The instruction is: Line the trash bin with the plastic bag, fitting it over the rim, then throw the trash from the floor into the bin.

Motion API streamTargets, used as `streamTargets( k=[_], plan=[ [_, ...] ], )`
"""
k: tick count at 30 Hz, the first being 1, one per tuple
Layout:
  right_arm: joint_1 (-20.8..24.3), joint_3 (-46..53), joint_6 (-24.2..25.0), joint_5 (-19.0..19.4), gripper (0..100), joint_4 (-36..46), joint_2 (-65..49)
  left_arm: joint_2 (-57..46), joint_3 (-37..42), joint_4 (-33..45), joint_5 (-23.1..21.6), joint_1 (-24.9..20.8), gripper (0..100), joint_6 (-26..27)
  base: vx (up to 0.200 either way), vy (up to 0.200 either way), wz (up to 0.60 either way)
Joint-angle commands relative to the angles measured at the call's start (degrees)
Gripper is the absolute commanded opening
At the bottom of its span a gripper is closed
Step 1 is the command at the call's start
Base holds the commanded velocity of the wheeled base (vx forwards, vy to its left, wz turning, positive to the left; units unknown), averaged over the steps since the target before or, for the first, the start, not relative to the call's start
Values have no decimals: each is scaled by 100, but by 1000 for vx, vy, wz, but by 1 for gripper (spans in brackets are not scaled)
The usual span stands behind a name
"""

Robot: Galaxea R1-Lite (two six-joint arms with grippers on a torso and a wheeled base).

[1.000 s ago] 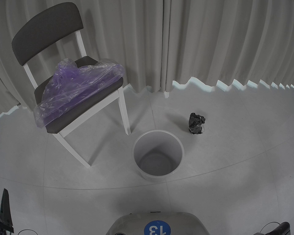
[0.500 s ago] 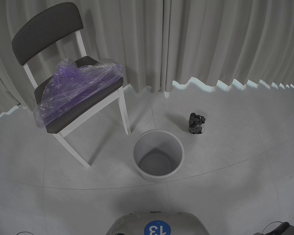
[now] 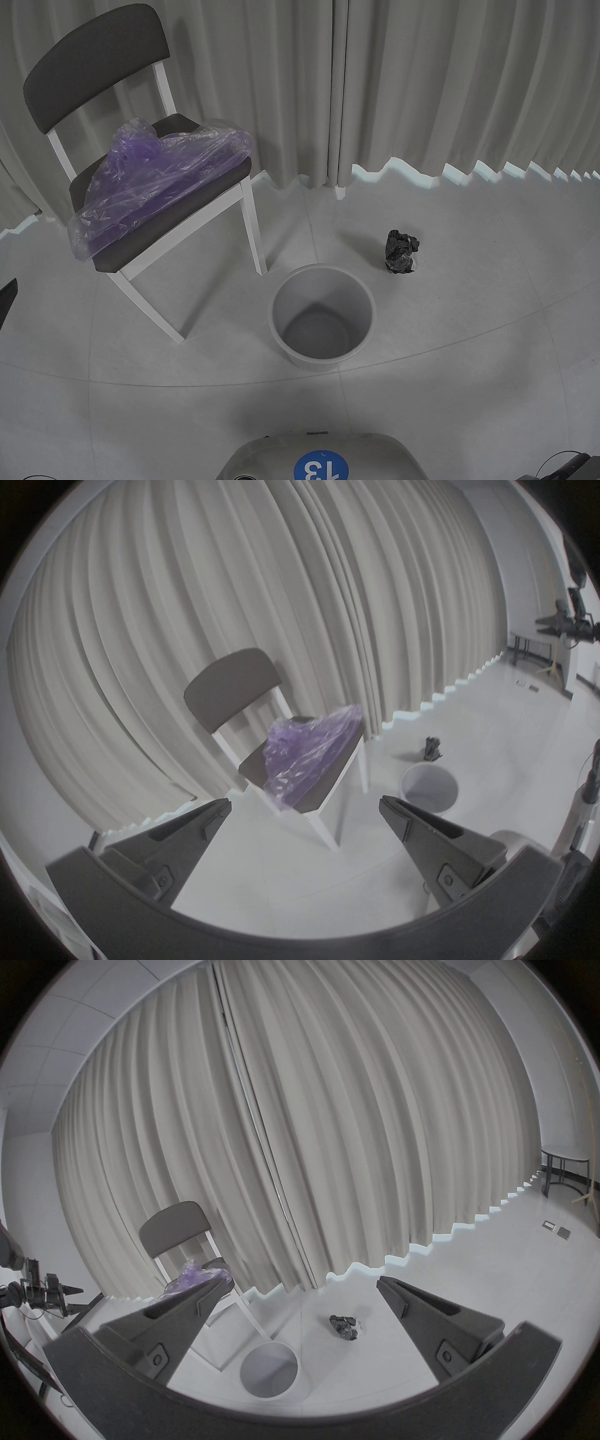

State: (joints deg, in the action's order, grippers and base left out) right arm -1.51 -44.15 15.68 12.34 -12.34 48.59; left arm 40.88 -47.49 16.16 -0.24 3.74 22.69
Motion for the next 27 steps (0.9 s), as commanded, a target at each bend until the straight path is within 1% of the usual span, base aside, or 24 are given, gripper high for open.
streamTargets(
  k=[1, 8, 10, 11, 12, 13, 15, 17, 19, 23, 24, 25, 27],
  plan=[
    [-51, 30, 23, 6, 100, 30, 115, 553, 21, -52, 42, 197, 100, 148, 0, 0, 0],
    [-60, -23, 23, -3, 100, -6, -43, 1186, 21, -105, 95, 215, 100, 227, 0, 0, 0],
    [-60, -58, 23, -3, 100, -6, -52, 1362, 12, -105, 95, 206, 100, 333, 0, 0, 0],
    [-60, -76, 23, 6, 100, 3, -60, 1617, 12, -105, 130, 215, 100, 544, 0, 0, 0],
    [-60, -76, 23, 6, 100, 3, -60, 1617, 12, -105, 130, 215, 100, 544, 0, 0, 0],
    [-60, -76, 23, 6, 100, 3, -78, 1801, 12, -149, 227, 223, 100, 746, 0, 0, 0],
    [-60, -76, 23, 6, 100, 3, -78, 2179, 56, -430, 613, 250, 100, 1080, 0, 0, 0],
    [-60, -85, 23, -3, 100, -6, -69, 2504, 65, -799, 886, 311, 100, 1247, 0, 0, 0],
    [-69, -120, 32, -3, 100, -6, -69, 2794, 21, -1177, 1000, 390, 100, 1388, 0, 0, 0],
    [-95, -146, 32, 6, 100, -6, -87, 3374, -155, -1819, 1088, 408, 100, 1695, 0, 0, 0],
    [-95, -146, 32, 6, 100, -6, -87, 3392, -164, -1827, 1097, 408, 100, 1704, 0, 0, 0],
    [-95, -155, 32, 6, 100, -6, -87, 3603, -278, -1898, 1237, 408, 100, 1766, 0, 0, 0],
    [-95, -146, 32, 6, 100, -6, -78, 3849, -401, -1907, 1352, 399, 100, 1792, 0, 0, 0]
  ],
)
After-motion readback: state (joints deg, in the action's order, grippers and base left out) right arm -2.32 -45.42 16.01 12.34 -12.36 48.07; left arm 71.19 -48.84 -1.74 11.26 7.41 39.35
